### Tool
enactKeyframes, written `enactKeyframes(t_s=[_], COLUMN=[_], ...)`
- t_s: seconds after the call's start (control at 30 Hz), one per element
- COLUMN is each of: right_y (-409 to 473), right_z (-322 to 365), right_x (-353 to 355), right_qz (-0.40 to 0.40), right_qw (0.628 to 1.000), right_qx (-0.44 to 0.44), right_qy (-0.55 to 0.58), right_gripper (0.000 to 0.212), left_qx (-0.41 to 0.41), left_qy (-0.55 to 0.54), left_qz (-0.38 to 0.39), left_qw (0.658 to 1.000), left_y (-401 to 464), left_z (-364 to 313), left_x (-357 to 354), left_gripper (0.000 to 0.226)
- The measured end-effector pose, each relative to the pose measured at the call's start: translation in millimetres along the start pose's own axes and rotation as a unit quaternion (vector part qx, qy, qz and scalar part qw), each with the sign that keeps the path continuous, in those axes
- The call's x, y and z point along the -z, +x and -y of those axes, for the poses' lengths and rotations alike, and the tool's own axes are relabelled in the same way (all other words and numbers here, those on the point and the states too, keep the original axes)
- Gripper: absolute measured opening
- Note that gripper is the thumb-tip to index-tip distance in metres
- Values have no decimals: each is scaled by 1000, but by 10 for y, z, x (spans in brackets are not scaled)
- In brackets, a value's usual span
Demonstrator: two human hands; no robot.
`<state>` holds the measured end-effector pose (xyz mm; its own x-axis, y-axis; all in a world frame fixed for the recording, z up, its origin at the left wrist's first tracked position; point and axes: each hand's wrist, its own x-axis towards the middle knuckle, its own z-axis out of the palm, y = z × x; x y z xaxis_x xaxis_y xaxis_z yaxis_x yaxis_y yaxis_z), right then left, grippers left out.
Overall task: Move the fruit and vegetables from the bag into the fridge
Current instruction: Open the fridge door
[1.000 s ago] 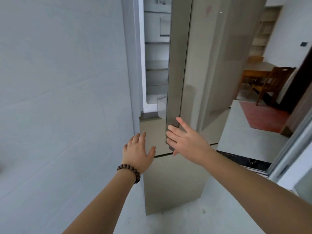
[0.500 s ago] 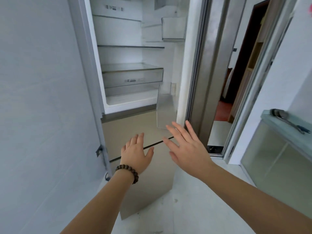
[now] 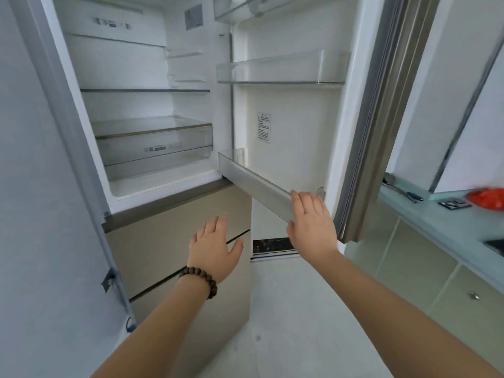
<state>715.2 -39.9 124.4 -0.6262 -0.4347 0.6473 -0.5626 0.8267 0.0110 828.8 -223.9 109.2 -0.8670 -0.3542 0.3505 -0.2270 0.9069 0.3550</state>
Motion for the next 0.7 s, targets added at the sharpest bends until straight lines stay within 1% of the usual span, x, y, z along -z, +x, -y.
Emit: enactKeyframes(t_s=[0.1,0.17,0.37,0.5,0.7], right_y=[13,45,250,420,705], right_z=[-330,-519,-992,-1341,-1733], right_x=[-30,-68,-223,-277,-380], right_qz=[-3,-7,15,58,129], right_qw=[1000,998,985,974,953], right_qx=[-24,-58,-172,-214,-271], right_qy=[-2,-5,-12,-41,-40], right_gripper=[62,60,64,69,80], left_qx=[-23,-37,-90,-115,-128], left_qy=[0,-3,0,-4,11], left_qz=[9,14,25,38,51], left_qw=[1000,999,996,993,990], left_y=[188,327,662,842,935], left_z=[-49,-79,-238,-319,-352], left_x=[-65,-100,-226,-339,-498], left_gripper=[65,65,65,66,64])
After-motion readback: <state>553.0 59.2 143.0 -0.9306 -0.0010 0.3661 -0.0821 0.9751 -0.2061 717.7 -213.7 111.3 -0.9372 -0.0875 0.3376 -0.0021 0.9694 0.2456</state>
